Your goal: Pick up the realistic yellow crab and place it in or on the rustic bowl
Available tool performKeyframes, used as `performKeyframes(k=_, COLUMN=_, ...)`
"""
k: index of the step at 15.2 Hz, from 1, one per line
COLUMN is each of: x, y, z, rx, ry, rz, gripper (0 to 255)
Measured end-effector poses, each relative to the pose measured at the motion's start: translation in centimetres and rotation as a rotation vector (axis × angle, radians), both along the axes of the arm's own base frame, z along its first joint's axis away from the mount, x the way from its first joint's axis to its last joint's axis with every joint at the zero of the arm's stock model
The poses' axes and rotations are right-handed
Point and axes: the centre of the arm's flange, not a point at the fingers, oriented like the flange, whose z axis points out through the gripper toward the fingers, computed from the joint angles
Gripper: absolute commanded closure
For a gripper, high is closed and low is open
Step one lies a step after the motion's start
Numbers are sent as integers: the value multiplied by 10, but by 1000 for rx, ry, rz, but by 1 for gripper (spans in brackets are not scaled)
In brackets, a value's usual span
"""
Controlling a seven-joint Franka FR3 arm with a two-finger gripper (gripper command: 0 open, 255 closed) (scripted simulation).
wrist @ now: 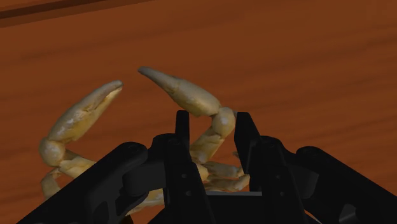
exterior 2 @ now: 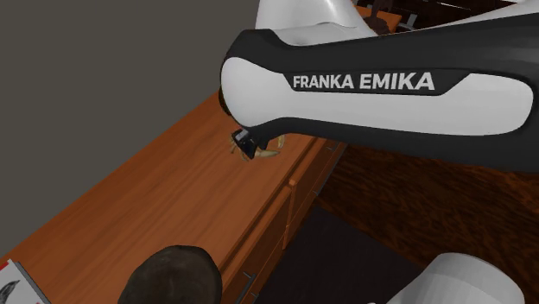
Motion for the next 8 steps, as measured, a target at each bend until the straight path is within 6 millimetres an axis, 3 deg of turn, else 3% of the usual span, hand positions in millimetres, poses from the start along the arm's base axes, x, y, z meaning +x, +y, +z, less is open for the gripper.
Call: performKeyframes(k=8, x=-1, y=0, z=42, rx=0, ry=0, rz=0, gripper=255)
